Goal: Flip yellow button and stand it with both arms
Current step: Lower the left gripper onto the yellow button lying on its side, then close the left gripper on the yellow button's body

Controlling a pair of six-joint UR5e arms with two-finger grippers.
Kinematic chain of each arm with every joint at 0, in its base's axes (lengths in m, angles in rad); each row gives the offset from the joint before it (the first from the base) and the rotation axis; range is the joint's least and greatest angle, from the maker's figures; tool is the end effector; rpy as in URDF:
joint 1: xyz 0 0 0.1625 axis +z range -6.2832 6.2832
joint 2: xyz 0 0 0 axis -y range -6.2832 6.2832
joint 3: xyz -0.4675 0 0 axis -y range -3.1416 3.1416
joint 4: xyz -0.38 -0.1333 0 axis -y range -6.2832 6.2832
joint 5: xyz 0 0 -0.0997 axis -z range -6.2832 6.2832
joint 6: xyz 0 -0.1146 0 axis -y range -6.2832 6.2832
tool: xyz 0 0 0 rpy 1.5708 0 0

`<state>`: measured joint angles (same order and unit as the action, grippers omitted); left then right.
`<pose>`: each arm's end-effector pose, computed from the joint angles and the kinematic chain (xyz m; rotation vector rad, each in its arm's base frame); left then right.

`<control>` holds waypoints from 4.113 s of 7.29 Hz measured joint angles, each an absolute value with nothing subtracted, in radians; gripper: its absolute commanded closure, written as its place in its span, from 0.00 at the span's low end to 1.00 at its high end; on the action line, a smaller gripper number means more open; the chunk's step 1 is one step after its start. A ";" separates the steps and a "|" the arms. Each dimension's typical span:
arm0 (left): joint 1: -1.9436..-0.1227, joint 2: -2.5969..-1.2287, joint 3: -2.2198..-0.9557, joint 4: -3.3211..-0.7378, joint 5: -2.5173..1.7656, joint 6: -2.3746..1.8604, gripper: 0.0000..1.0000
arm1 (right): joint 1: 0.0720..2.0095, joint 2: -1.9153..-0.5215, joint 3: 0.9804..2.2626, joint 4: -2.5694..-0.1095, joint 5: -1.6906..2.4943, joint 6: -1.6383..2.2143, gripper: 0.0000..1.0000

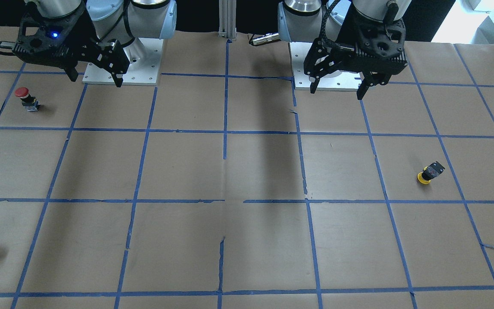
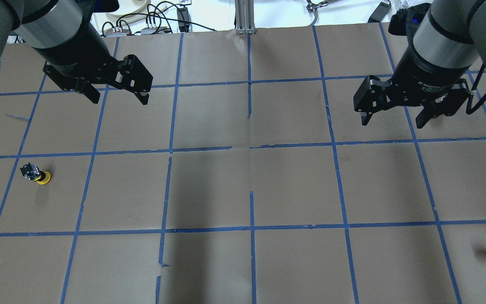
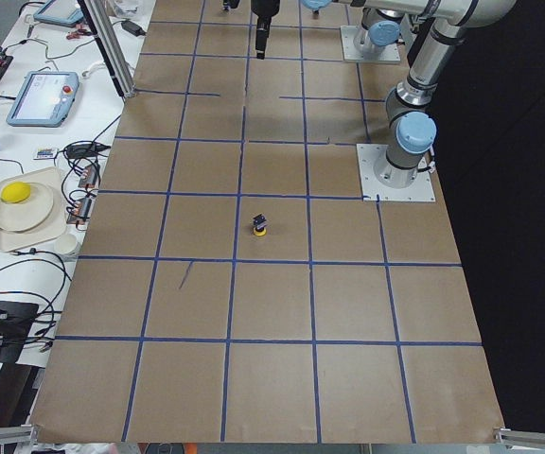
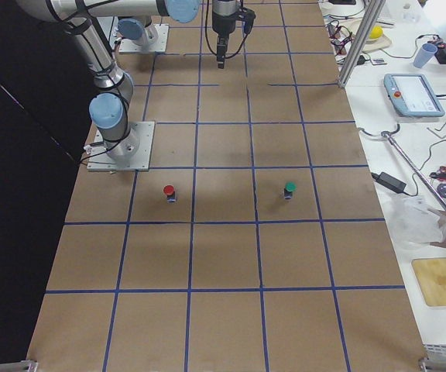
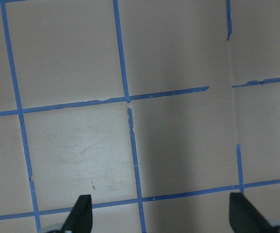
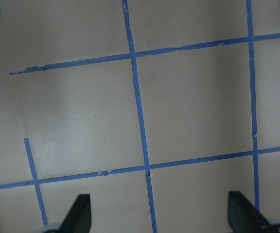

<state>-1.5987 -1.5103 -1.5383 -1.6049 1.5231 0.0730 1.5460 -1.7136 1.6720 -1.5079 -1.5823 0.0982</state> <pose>-0.1514 -0.4523 0.5560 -0.1582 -3.0898 0.0928 0.1218 -0.4135 0.5244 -0.1921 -3.1232 -0.0326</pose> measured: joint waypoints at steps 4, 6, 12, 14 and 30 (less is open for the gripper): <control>-1.565 -1.520 -1.569 -1.625 1.594 0.182 0.00 | 1.546 -1.713 1.672 -1.509 -1.580 0.099 0.00; -1.427 -1.522 -1.616 -1.626 1.608 0.440 0.00 | 1.546 -1.713 1.672 -1.508 -1.580 0.100 0.00; -0.943 -1.665 -1.776 -1.269 1.582 1.414 0.00 | 1.546 -1.713 1.672 -1.509 -1.580 0.100 0.00; -0.883 -1.762 -1.799 -1.174 1.543 1.588 0.00 | 1.546 -1.713 1.672 -1.508 -1.582 0.100 0.00; -0.872 -1.862 -1.956 -0.912 1.589 1.640 0.81 | 1.549 -1.713 1.674 -1.502 -1.568 0.108 0.00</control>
<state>-0.8723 -1.8618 -1.9559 -0.9125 1.5894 1.6401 1.5486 -1.7132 1.6743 -1.5019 -1.5681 0.1078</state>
